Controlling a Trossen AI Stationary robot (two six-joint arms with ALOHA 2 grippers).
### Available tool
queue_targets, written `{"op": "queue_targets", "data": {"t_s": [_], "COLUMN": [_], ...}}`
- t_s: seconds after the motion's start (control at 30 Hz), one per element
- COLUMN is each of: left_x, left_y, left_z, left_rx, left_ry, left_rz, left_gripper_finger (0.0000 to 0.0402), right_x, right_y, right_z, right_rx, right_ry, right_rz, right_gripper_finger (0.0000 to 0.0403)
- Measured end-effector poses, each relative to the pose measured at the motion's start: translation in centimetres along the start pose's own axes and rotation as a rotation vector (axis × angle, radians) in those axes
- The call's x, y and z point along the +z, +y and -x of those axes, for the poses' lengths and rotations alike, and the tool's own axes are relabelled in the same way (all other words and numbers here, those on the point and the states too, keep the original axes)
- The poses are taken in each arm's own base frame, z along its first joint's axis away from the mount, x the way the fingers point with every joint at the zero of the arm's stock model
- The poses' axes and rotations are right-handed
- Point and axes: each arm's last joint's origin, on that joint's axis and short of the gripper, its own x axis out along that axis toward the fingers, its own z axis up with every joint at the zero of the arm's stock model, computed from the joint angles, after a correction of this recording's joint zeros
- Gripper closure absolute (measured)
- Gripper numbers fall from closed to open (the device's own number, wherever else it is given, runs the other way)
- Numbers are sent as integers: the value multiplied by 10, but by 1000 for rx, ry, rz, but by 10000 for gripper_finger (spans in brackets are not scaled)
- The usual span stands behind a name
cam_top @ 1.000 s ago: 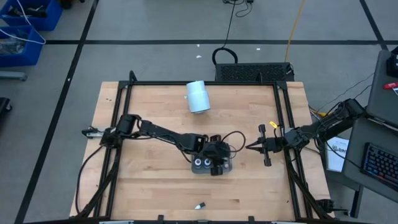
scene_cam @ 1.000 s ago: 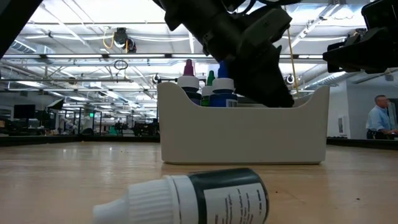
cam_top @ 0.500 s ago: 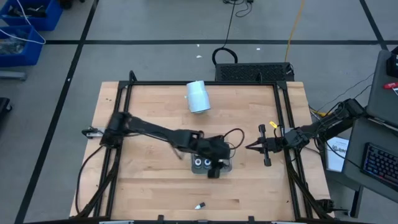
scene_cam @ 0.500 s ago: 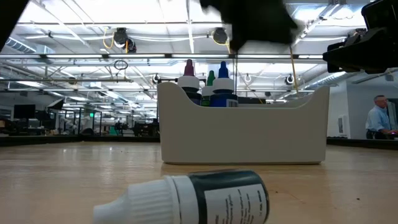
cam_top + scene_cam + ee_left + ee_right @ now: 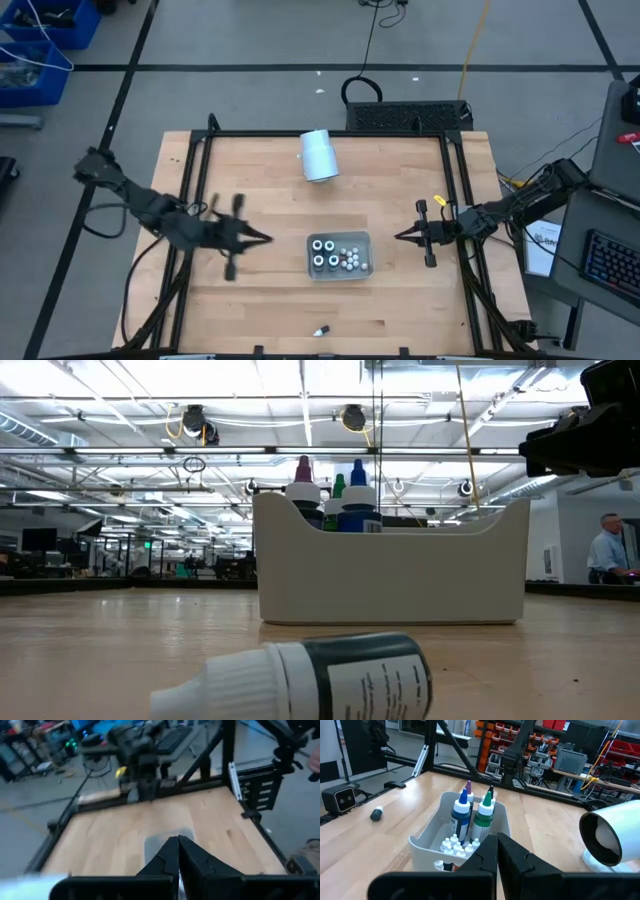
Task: Pick & Place food coloring
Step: Put the small green food coloring into the gray bin
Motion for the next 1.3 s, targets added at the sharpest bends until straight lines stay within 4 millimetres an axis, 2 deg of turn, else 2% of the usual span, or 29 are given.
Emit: {"op": "queue_targets", "data": {"t_s": [0.13, 0.27, 0.33, 0.5, 0.63, 0.8, 0.93, 1.1, 1.17, 1.3], "left_x": [-72, -138, -160, -196, -209, -211, -206, -202, -201, -201], "left_y": [16, 27, 30, 31, 29, 29, 30, 30, 30, 30], "left_z": [27, 33, 35, 36, 33, 32, 33, 34, 35, 35], "left_rx": [44, 87, 82, 91, 95, 105, 112, 114, 115, 114], "left_ry": [-91, -133, -139, -147, -152, -161, -209, -245, -255, -263], "left_rz": [121, 156, 175, 162, 117, 13, 0, 18, 24, 35], "left_gripper_finger": [397, 397, 398, 399, 392, 384, 394, 393, 383, 369], "right_x": [2, 8, 10, 11, 10, 3, 27, 57, 71, 80], "right_y": [0, -1, -2, -2, -3, -2, -3, 12, 24, 57], "right_z": [0, 0, 1, 1, 0, -5, -21, -68, -96, -152], "right_rx": [-3, -12, -17, -21, -73, -114, -216, -176, -151, -76], "right_ry": [-20, -83, -103, -111, -89, -7, 41, 215, 273, 423], "right_rz": [2, 3, 23, 59, 65, 80, 77, 72, 98, 172], "right_gripper_finger": [403, 403, 403, 403, 403, 403, 403, 403, 403, 396]}}
